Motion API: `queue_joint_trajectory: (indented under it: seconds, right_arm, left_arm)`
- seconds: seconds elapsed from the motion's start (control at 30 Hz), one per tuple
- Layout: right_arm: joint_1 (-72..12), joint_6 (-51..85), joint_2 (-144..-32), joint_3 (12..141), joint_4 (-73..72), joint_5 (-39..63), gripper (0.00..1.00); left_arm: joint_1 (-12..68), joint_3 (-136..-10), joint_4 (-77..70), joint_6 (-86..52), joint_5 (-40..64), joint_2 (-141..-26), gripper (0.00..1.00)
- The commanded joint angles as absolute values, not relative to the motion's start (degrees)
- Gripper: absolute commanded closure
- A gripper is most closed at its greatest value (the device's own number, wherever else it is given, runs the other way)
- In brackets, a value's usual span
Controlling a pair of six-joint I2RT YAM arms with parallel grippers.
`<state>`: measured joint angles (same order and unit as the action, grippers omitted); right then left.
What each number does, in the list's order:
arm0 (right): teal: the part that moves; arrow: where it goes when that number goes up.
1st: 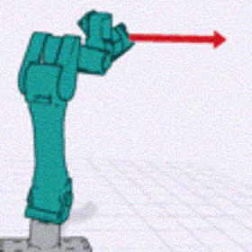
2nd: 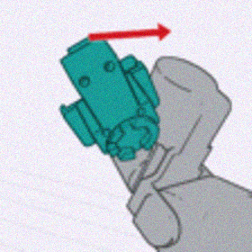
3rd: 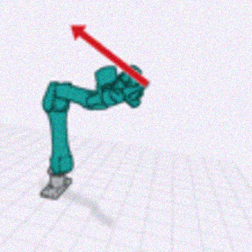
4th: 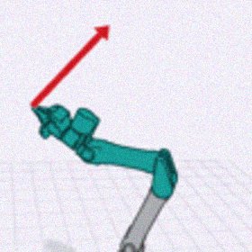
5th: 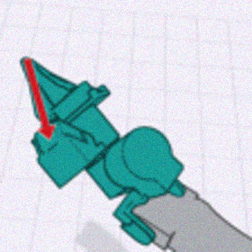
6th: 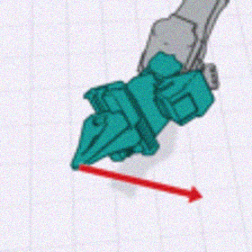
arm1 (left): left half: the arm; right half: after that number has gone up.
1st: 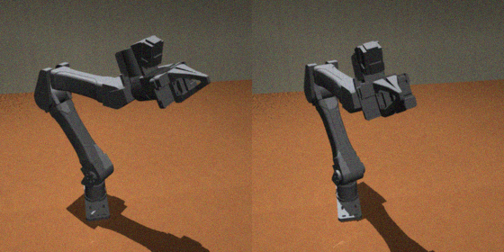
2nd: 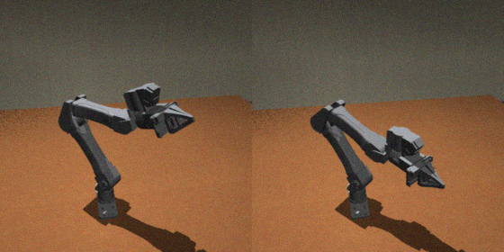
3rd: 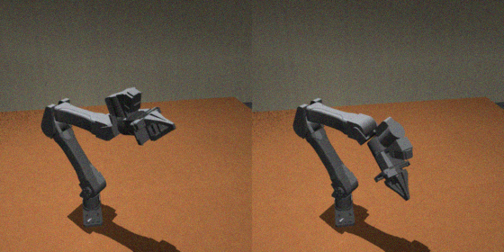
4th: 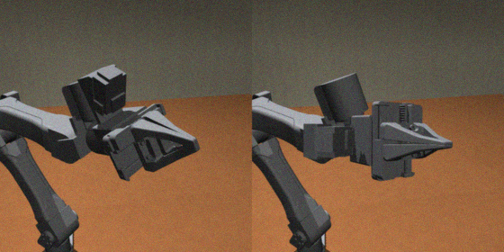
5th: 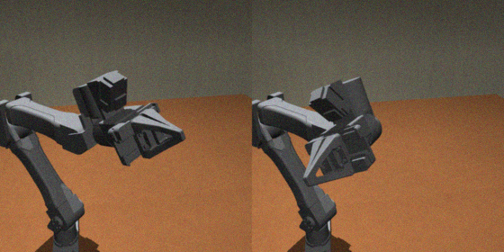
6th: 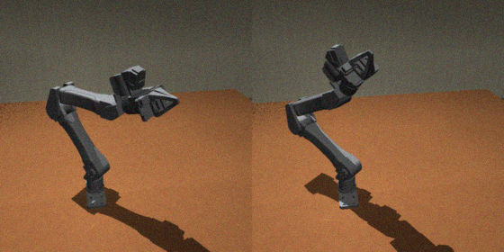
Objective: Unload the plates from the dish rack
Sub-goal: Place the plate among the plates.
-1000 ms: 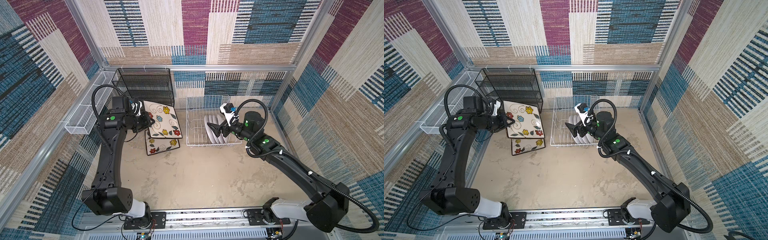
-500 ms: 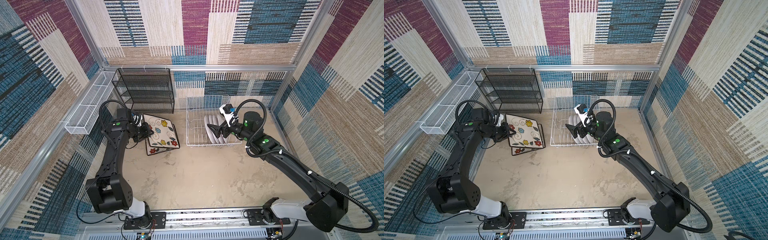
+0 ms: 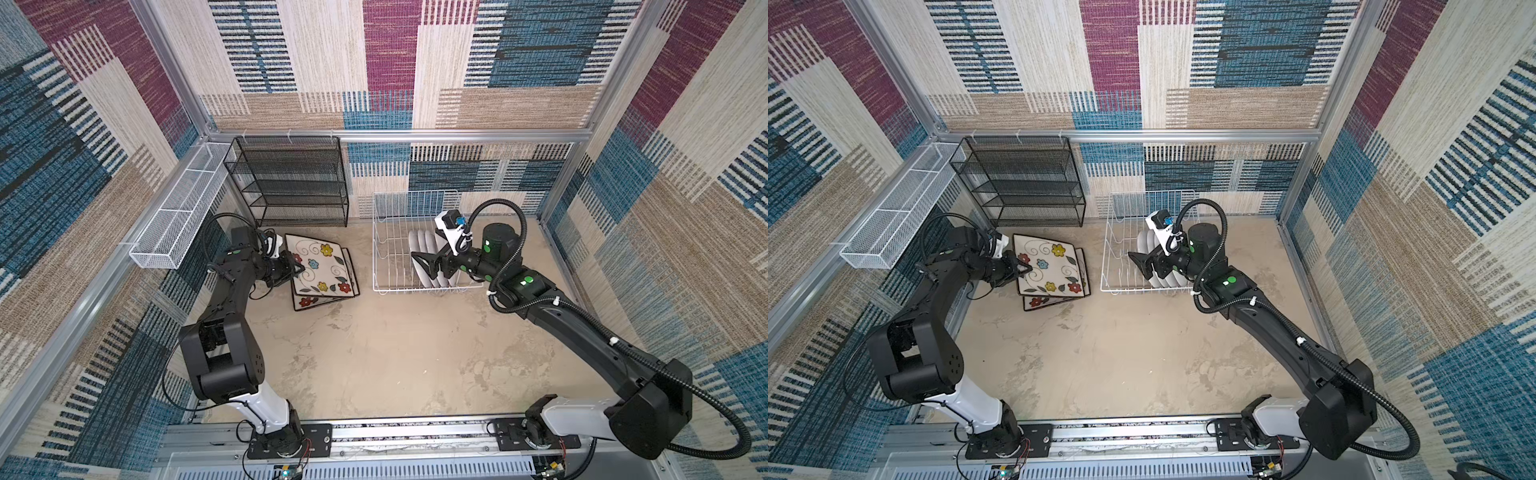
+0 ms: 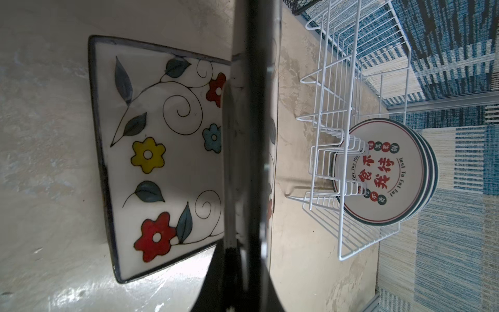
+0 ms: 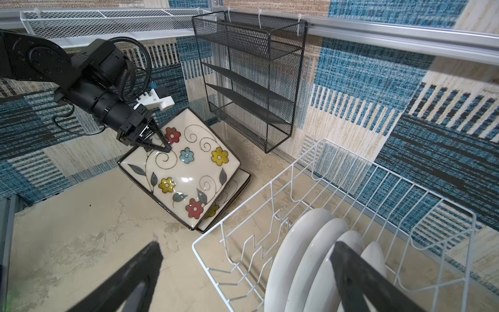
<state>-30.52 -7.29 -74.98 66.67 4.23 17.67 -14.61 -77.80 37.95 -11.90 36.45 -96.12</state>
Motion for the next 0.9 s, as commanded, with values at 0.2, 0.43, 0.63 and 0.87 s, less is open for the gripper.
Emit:
queue_joint_trajectory:
  seconds: [0.2, 0.43, 0.63, 0.87]
  right_arm:
    - [-30.61, -5.24, -75.10, 66.62, 3.34, 18.94, 0.00]
    - [-30.59, -5.29, -75.17, 66.80, 3.78, 18.64, 0.00]
    - [-30.59, -4.59, -75.50, 67.21, 3.78, 18.90, 0.00]
    - [-30.62, -3.82, -75.67, 67.41, 3.78, 19.18, 0.00]
  left_arm:
    - [-16.31, -77.23, 30.63, -11.49, 45.61, -99.26, 1.00]
    - [-17.38, -77.07, 28.73, -13.12, 49.17, -102.91, 1.00]
    - [-18.18, -78.55, 31.19, -12.15, 50.16, -106.41, 1.00]
    - [-19.12, -79.97, 34.73, -9.28, 48.40, -109.53, 1.00]
